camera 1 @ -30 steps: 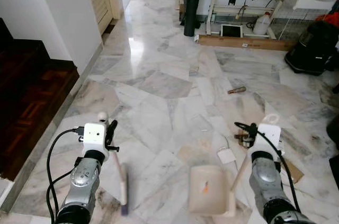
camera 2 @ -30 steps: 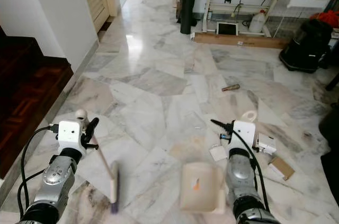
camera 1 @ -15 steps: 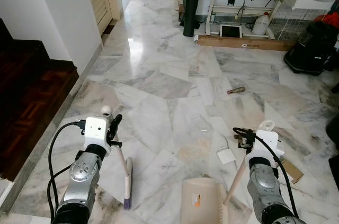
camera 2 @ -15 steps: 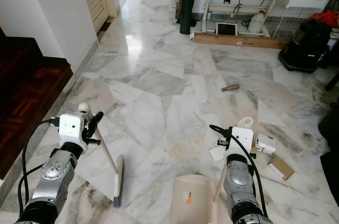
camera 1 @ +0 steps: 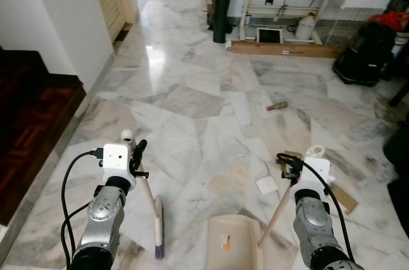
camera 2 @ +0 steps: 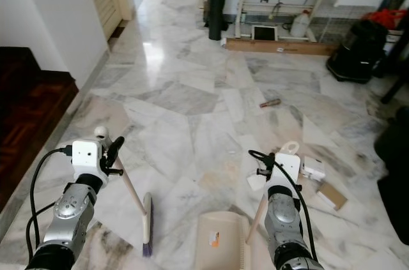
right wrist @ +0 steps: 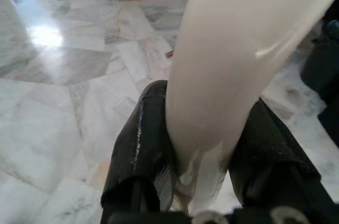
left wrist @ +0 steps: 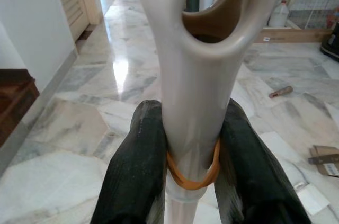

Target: Sweep floor

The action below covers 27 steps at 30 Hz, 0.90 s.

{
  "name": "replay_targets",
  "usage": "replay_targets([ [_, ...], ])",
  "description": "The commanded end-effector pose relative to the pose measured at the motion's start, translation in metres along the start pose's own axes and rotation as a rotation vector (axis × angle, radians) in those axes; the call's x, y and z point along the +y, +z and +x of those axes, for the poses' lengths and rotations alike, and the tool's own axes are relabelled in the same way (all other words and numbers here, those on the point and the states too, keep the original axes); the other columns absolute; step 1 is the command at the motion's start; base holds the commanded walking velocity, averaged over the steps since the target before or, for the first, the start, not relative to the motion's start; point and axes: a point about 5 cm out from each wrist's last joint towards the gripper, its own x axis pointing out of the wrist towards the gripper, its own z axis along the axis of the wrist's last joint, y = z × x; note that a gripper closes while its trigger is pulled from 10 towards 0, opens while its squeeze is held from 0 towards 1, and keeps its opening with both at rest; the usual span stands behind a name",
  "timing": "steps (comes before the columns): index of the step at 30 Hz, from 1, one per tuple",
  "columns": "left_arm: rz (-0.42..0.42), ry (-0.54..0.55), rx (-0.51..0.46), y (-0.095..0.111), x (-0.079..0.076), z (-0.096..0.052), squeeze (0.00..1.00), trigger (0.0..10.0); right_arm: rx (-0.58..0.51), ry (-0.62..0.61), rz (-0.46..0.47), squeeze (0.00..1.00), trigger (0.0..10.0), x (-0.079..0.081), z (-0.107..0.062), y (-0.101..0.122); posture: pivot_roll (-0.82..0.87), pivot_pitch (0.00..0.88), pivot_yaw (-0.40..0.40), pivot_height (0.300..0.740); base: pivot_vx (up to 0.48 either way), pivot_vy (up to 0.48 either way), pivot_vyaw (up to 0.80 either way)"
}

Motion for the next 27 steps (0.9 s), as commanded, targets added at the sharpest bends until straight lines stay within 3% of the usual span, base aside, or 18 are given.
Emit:
replay_targets([
  [1,0.008,0.003,-0.036,0.0097,0.0013,0.0038,0.00,10.0,-0.008,0.011,-0.004,0.00,10.0,0.0023,0.0028,0.0044,0.09,0.042,-0.020,0.740,0.000,0.000,0.00],
  [5,0.008,0.004,-0.037,0.0101,0.0014,0.0041,0.00,10.0,-0.007,0.014,-0.004,0.00,10.0,0.0030,0.0030,0.0045,0.09,0.044,-0.021,0.740,0.000,0.000,0.00],
  [10,0.007,0.013,-0.045,0.0113,0.0012,0.0048,0.00,10.0,-0.010,0.032,-0.001,0.00,10.0,0.0060,0.0030,0.0050,0.09,0.043,-0.024,0.740,0.101,0.000,-0.61],
  [27,0.015,0.013,-0.047,0.0119,0.0006,0.0049,0.00,10.0,-0.005,0.058,-0.009,0.00,10.0,0.0104,0.0025,0.0043,0.10,0.042,-0.029,0.740,0.394,0.000,-0.19],
])
